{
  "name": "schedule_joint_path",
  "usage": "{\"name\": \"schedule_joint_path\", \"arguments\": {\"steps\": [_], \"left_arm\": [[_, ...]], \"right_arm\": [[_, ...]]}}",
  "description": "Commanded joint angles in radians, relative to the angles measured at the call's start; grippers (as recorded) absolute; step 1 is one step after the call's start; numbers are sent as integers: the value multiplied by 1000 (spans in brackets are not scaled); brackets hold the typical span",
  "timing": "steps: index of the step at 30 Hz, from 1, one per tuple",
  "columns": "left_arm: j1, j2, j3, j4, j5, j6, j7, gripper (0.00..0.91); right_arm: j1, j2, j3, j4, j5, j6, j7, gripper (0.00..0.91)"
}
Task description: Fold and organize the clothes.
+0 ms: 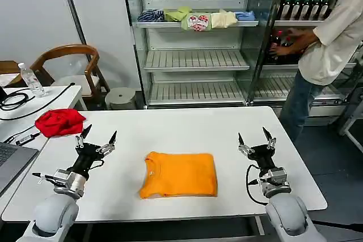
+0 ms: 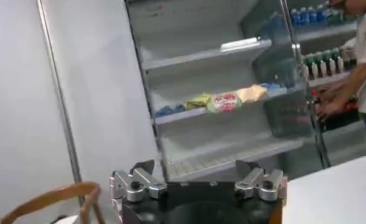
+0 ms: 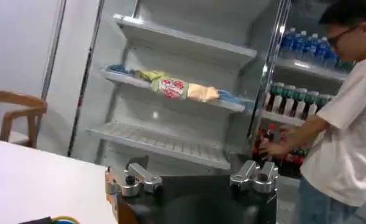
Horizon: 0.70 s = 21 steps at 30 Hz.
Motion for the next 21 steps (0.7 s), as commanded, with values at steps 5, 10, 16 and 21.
{"name": "schedule_joint_path", "arguments": {"steps": [5,10,16,21], "left_arm": [[28,14,-43,-8,19,-20,-2,907],[29,6,-33,-28,21,-3,-2,907],[26,3,-23,-44,30,8,-2,907],[27,11,-20,-55,60,10,-61,907]], "right_arm": [[8,15,12,-22,-140,71,2,907],[5,14,18,-19,-152,123,4,907],[-5,12,14,-23,-228,129,-12,907],[6,9,14,-35,-218,132,-10,907]]}}
